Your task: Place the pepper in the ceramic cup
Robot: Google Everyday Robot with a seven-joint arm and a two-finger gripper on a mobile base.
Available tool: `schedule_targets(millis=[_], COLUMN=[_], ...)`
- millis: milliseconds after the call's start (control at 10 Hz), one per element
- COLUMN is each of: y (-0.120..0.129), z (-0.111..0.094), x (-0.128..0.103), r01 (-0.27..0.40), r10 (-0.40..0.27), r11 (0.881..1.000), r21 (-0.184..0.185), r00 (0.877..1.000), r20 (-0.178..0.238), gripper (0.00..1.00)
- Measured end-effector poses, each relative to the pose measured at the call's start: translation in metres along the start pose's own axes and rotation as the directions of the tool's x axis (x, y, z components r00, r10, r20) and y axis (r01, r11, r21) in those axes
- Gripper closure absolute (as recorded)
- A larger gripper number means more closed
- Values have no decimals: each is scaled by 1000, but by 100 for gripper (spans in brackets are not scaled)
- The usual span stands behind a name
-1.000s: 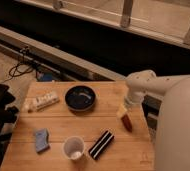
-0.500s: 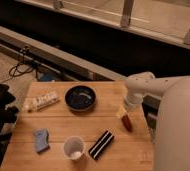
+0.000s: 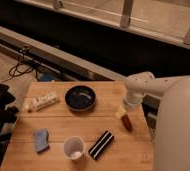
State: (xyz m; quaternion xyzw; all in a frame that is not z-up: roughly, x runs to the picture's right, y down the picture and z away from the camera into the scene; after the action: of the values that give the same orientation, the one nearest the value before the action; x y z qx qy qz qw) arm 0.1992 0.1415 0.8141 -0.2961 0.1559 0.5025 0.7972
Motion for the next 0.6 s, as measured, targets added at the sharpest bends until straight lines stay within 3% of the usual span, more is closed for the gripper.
schedule_targets(millis=[200, 600], y=[1, 2], z=[1, 28], x=[0, 1], r01=[1, -9], r10=[-1, 9], r11=[1000, 1000], r21=[2, -4], r00=[1000, 999], r20=[-6, -36], gripper=[20, 20])
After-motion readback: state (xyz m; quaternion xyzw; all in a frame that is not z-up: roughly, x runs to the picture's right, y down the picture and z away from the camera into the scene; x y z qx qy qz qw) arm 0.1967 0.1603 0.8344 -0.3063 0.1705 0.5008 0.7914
